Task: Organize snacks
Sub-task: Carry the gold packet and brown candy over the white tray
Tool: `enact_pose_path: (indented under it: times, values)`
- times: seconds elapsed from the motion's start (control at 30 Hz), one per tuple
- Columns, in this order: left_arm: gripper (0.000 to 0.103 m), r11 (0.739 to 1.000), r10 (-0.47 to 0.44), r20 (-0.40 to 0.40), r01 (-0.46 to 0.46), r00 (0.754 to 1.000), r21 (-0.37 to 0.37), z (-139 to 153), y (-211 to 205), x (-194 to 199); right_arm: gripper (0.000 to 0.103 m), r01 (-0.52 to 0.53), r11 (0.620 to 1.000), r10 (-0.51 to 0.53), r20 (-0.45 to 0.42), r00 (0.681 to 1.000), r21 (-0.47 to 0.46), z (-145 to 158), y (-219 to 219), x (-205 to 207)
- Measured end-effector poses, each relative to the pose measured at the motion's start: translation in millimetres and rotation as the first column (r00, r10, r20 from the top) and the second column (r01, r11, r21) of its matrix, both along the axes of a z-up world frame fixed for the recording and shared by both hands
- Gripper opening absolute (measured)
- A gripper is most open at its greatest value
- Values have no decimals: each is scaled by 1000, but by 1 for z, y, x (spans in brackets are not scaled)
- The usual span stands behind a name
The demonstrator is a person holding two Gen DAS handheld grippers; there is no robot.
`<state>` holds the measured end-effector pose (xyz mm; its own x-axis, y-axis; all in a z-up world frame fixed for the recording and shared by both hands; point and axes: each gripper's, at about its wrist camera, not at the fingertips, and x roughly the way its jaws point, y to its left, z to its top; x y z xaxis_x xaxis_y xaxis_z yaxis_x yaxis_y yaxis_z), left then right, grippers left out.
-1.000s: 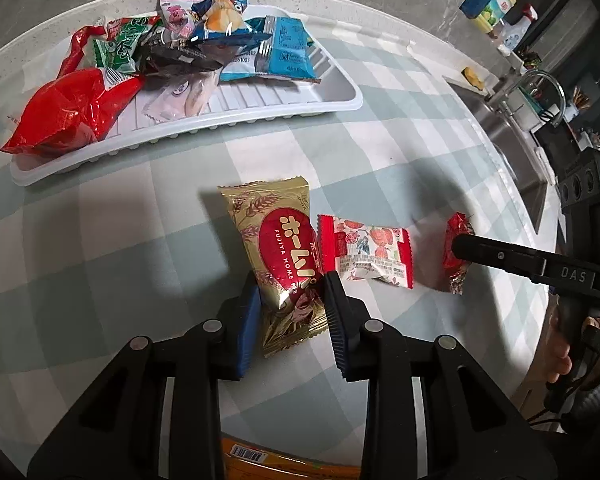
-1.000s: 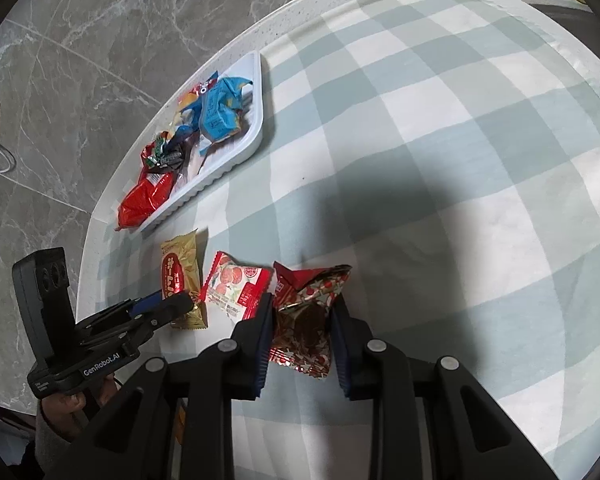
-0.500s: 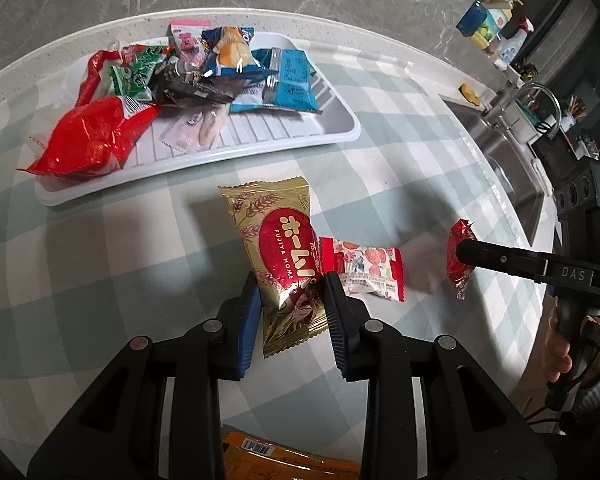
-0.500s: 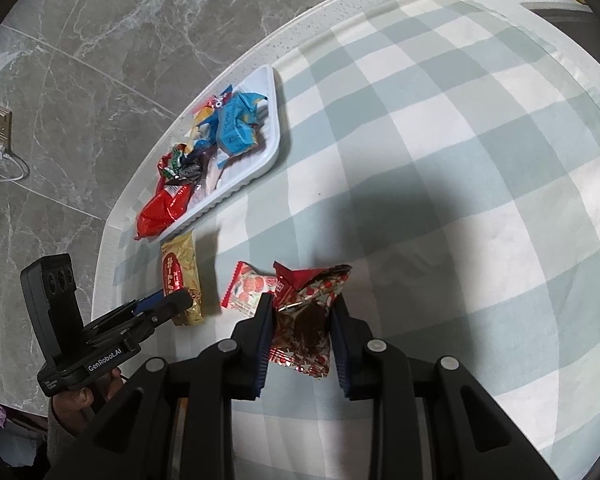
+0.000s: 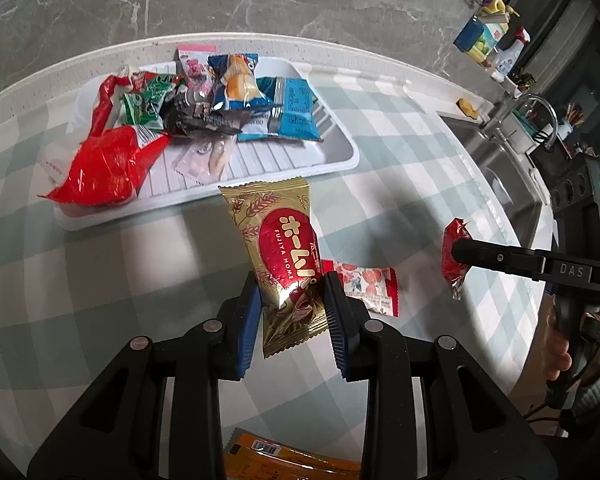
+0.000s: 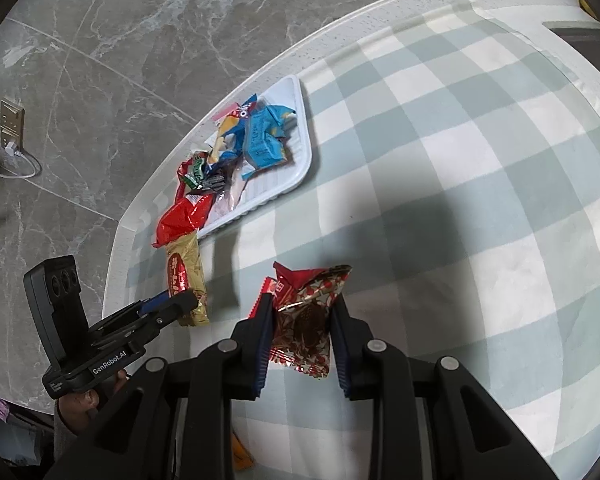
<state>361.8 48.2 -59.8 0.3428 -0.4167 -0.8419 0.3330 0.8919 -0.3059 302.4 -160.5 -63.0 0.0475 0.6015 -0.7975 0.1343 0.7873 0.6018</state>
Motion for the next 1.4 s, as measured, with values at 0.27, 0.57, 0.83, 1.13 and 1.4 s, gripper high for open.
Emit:
enact_pose_path:
  times: [0.27,0.57,0.83,1.13,1.4]
  values:
    - [29,1000,6,22,-6,1000,-4,10,3,7,29,-10,1000,10,13,1000,7,4,7,11]
    - [29,1000,14,35,-14,999,-9,16,7,16,29,-20,1000,19,29,999,14,7,14,24]
    - [29,1000,25,47,-25,999,-14,21,10,26,29,-31,999,30,46,999,20,10,22,39]
    - [29,999,44,53,-43,998,-19,26,15,40,29,-43,999,41,57,998,26,9,31,58]
    - [29,998,68,59,-67,996,-21,29,22,56,29,-58,998,56,67,996,31,7,40,76]
